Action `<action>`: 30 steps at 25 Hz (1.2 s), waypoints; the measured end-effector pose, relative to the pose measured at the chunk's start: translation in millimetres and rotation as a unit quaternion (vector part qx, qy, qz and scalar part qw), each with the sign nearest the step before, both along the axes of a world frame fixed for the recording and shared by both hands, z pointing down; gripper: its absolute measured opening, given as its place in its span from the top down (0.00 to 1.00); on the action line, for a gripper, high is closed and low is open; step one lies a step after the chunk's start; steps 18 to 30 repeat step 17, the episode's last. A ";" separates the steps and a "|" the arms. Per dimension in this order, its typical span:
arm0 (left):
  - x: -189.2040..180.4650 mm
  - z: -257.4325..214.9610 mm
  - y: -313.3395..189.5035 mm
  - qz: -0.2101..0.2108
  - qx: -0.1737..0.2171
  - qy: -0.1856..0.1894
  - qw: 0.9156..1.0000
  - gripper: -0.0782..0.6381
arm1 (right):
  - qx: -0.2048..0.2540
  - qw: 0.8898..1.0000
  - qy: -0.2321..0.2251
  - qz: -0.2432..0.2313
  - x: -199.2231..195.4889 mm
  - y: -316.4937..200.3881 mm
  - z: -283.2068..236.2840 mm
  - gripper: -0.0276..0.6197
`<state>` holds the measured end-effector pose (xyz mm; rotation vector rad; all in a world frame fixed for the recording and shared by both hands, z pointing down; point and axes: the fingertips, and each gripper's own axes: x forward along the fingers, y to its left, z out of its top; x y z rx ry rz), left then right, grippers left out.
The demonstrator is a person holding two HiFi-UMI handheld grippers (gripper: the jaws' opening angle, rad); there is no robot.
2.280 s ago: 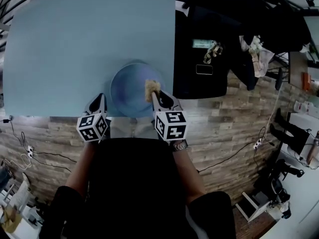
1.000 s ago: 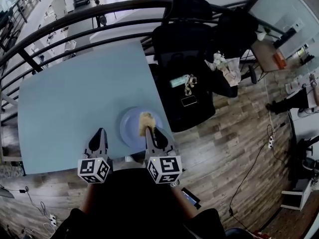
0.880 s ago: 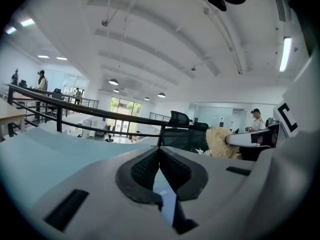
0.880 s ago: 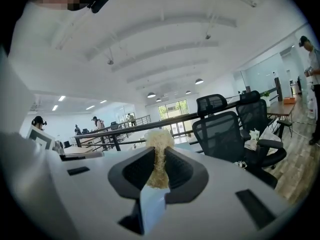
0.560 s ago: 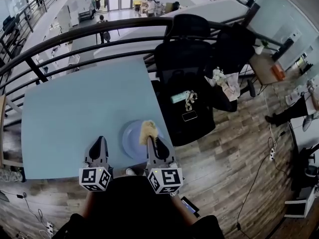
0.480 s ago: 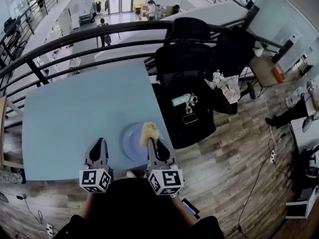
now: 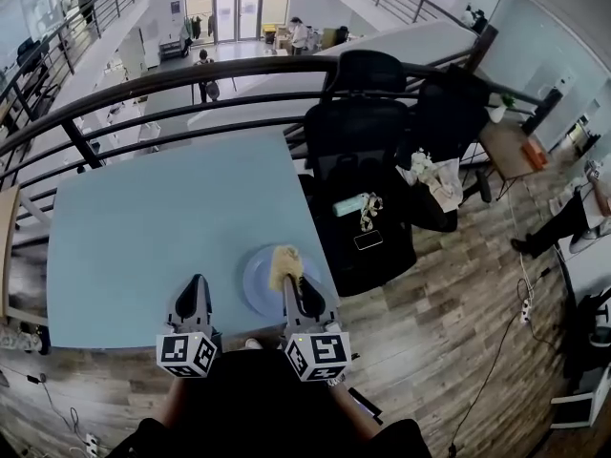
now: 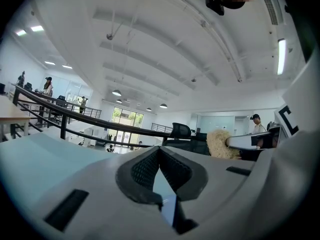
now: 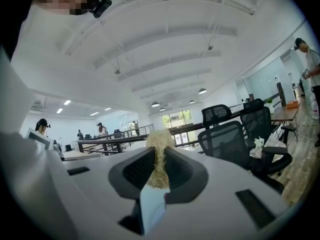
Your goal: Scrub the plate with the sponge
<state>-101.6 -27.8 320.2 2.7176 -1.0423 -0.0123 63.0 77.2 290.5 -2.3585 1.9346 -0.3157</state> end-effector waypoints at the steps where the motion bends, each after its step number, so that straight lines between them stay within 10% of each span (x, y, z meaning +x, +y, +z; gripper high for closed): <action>1: -1.0 0.6 0.3 0.000 0.000 0.000 1.000 0.89 | 0.000 1.000 0.001 -0.001 -1.5 0.1 0.3 0.86; 30: -6.6 7.7 10.2 0.009 -0.005 -0.006 1.000 0.89 | -0.010 1.000 0.004 0.001 -11.6 7.8 5.7 0.86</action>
